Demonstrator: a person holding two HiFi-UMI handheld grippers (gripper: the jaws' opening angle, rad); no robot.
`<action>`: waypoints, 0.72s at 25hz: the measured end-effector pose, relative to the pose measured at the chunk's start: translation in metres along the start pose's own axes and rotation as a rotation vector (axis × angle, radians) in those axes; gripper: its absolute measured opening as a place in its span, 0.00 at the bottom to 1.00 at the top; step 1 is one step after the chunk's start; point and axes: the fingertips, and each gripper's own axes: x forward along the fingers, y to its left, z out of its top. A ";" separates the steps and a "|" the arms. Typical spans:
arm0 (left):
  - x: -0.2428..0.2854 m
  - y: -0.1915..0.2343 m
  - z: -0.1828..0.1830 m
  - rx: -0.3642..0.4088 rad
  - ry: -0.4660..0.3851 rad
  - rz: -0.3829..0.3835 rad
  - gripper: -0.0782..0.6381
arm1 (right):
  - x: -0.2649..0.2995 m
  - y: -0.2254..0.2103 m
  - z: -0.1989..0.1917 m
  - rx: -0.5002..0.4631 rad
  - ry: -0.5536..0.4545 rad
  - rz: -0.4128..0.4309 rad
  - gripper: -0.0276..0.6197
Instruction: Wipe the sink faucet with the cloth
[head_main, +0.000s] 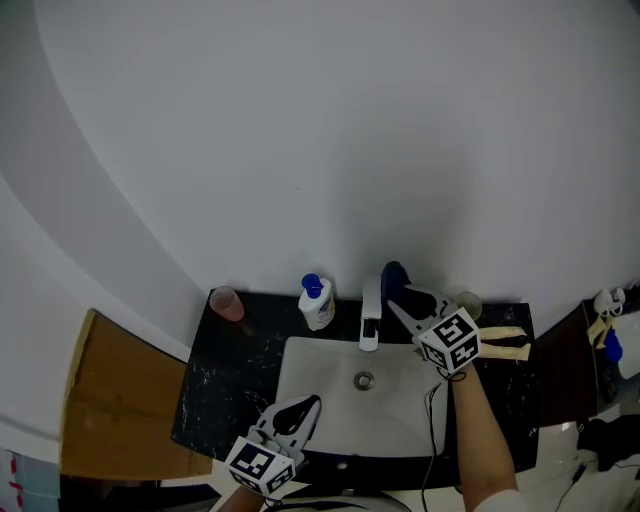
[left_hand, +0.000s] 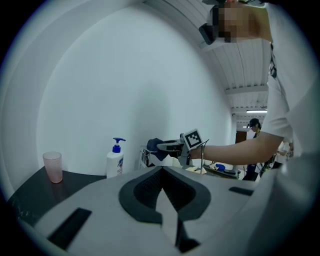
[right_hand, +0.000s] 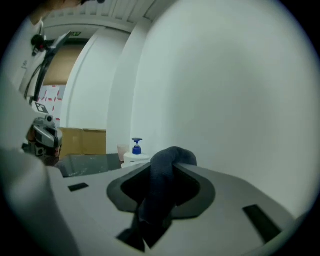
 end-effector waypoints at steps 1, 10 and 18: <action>0.000 -0.001 0.001 0.000 -0.001 -0.002 0.11 | -0.002 -0.002 0.002 -0.018 0.005 -0.011 0.23; -0.006 0.004 0.001 -0.031 -0.017 0.015 0.11 | 0.002 -0.027 -0.084 -0.093 0.261 -0.185 0.23; -0.015 0.013 0.005 -0.029 0.001 0.058 0.11 | 0.039 0.016 -0.137 -0.005 0.355 0.018 0.23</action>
